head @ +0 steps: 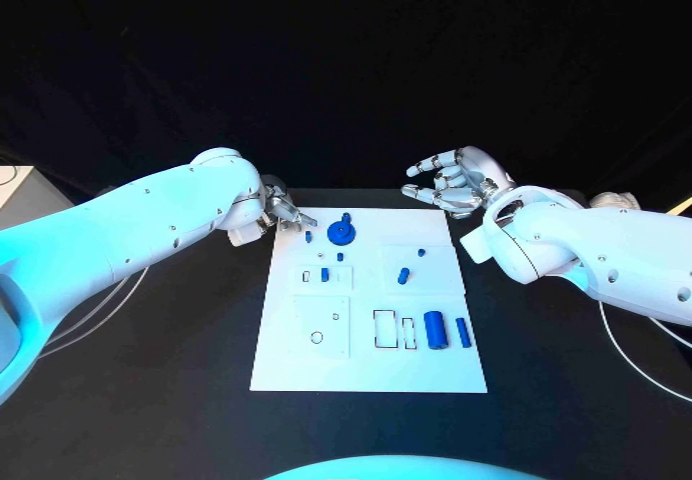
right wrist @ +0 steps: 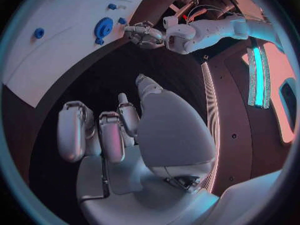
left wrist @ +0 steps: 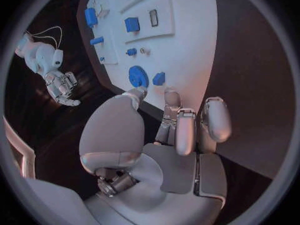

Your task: Assemble the parts on the task board

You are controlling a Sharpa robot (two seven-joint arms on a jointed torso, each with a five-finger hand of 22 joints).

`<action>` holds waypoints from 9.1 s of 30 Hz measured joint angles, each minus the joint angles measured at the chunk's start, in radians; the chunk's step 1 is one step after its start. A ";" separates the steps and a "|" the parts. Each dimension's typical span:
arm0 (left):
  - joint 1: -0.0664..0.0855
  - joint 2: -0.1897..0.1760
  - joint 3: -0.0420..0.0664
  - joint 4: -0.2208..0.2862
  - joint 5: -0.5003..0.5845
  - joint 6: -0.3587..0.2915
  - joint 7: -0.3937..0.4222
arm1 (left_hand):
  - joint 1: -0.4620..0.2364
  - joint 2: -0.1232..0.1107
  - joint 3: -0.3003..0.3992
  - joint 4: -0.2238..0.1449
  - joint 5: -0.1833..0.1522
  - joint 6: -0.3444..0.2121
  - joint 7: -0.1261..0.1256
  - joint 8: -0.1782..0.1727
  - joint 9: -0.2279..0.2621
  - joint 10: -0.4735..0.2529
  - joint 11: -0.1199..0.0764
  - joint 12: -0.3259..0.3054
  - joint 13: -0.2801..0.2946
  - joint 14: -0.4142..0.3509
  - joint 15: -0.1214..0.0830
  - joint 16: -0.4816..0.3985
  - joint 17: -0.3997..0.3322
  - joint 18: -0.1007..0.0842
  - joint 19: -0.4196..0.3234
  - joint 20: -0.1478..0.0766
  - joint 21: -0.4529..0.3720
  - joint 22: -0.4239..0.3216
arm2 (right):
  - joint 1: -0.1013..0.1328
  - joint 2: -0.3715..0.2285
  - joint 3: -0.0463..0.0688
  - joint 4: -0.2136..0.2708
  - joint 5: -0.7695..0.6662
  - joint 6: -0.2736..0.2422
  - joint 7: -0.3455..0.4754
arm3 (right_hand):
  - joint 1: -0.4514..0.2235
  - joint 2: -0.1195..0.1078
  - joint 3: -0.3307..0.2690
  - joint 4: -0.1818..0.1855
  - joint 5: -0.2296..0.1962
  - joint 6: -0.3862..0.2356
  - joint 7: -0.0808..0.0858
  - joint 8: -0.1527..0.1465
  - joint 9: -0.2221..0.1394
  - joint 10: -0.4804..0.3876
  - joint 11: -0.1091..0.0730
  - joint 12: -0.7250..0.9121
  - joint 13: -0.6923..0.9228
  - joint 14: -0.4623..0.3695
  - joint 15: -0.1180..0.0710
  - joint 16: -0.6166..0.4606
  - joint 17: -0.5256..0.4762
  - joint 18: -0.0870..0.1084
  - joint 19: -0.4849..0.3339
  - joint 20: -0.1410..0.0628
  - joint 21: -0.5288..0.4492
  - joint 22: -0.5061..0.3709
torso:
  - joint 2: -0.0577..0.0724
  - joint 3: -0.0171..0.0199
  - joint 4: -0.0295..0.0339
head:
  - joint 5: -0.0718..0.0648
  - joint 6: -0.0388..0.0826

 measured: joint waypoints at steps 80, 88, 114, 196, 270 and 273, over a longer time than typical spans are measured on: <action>-0.002 0.016 -0.012 -0.048 0.088 0.082 0.016 | 0.136 0.065 0.290 -0.051 0.007 0.026 0.002 0.012 -0.053 0.002 -0.012 -0.011 -0.031 0.002 -0.002 0.007 0.000 0.000 0.006 -0.002 0.008 0.036 | 0.000 0.002 0.000 -0.001 0.000 0.001 0.000 | 0.000 0.000 0.007 -0.001 0.000 0.000 0.000 0.004 0.000 0.000 0.000 0.000 0.000 -0.004 -0.004 0.000 0.000 0.000 0.000 0.000 0.000 0.000 | 0.000 0.0002 0.0003 | -0.001 -0.007; -0.002 -0.006 -0.012 -0.029 0.097 0.080 0.015 | 0.074 0.030 0.462 -0.199 0.086 0.030 -0.004 0.015 -0.057 0.039 -0.016 0.020 0.007 0.002 -0.002 0.007 0.000 0.000 0.015 -0.003 0.020 0.055 | 0.000 0.001 0.000 -0.002 0.000 0.001 0.000 | 0.000 0.000 0.010 -0.004 0.000 0.000 0.000 0.004 0.000 0.000 0.000 0.000 0.000 -0.004 -0.004 0.000 0.000 0.000 0.000 0.000 0.000 0.001 | -0.001 0.0006 0.0004 | -0.001 -0.008; -0.002 -0.146 -0.007 0.204 0.149 0.027 0.024 | 0.017 -0.011 0.465 -0.231 0.285 0.058 0.008 0.016 -0.076 0.107 -0.023 0.072 0.085 0.003 -0.023 0.028 0.000 0.000 0.043 -0.025 0.035 0.091 | 0.000 -0.002 0.000 -0.008 0.000 0.004 -0.001 | -0.004 -0.004 0.010 -0.004 0.004 0.000 0.000 0.004 0.000 0.000 0.000 0.000 0.000 -0.004 -0.004 0.000 0.000 0.000 0.000 0.000 0.000 0.000 | -0.016 0.0013 0.0064 | 0.009 -0.012; -0.005 -0.170 -0.092 0.367 0.058 0.018 -0.091 | -0.066 0.020 0.437 -0.289 0.319 0.091 -0.005 0.035 -0.076 0.253 -0.066 0.187 0.269 0.002 -0.052 0.054 0.000 -0.016 0.100 -0.043 0.062 0.118 | -0.004 -0.009 -0.002 -0.013 0.000 0.008 -0.002 | -0.004 -0.004 0.023 -0.004 0.047 0.000 0.000 0.012 -0.001 0.000 0.000 0.000 0.000 -0.004 -0.004 0.000 0.000 0.000 0.000 0.000 -0.004 0.000 | -0.018 0.0027 0.0070 | 0.025 -0.040; -0.035 -0.215 -0.052 0.432 0.065 -0.264 0.296 | 0.292 -0.054 0.224 -0.155 -0.008 -0.165 0.068 -0.022 -0.227 -0.290 0.068 -0.337 -0.320 -0.378 0.074 -0.404 -0.447 0.093 -0.462 0.069 -0.391 -0.460 | -0.009 -0.016 -0.002 -0.018 0.000 0.006 0.001 | -0.009 -0.009 0.032 -0.004 0.056 0.000 0.000 0.012 -0.002 0.000 0.000 0.000 0.000 -0.004 -0.004 -0.006 0.001 0.000 0.000 0.000 -0.013 0.000 | -0.018 0.0024 0.0087 | -0.001 -0.015; -0.046 -0.198 -0.063 0.423 0.007 -0.325 0.390 | 0.294 -0.056 0.238 -0.169 -0.008 -0.161 0.072 -0.023 -0.247 -0.300 0.079 -0.362 -0.353 -0.409 0.080 -0.419 -0.489 0.093 -0.468 0.075 -0.395 -0.462 | -0.009 -0.017 -0.002 -0.019 0.000 0.006 0.001 | -0.009 -0.009 0.032 -0.004 0.056 0.000 0.000 0.012 -0.002 0.000 0.000 0.000 0.000 -0.004 -0.004 -0.006 0.001 0.000 0.000 0.000 -0.013 0.000 | -0.018 0.0024 0.0085 | -0.002 -0.012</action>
